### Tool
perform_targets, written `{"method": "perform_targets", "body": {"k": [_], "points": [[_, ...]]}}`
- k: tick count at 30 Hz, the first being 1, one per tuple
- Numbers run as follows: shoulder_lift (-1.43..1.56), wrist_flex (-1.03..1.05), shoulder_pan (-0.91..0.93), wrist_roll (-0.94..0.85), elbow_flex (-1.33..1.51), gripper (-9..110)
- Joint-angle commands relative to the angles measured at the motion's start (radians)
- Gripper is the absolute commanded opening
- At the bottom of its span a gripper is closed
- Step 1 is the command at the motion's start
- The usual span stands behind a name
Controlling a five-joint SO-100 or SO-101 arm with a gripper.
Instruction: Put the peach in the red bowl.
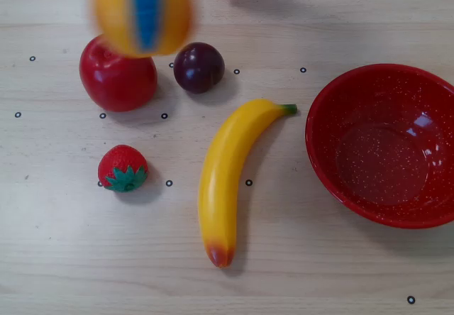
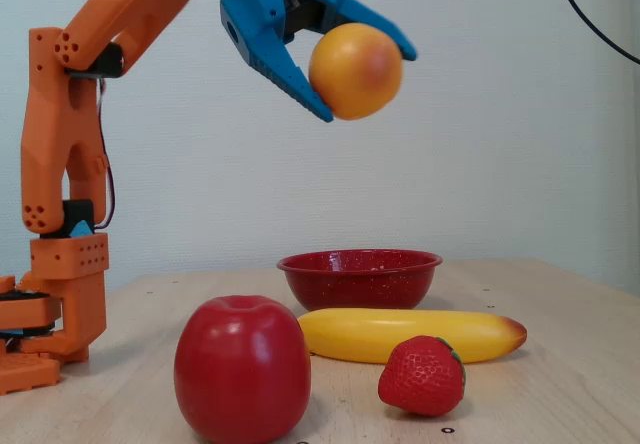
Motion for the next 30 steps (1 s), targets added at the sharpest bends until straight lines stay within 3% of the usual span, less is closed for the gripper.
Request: {"method": "perform_targets", "body": {"k": [1, 13, 30], "points": [[0.121, 0.048, 0.107, -0.06, -0.02, 0], [0.054, 0.103, 0.517, -0.364, 0.017, 0], [-0.492, 0.046, 0.744, -0.572, -0.196, 0]]}}
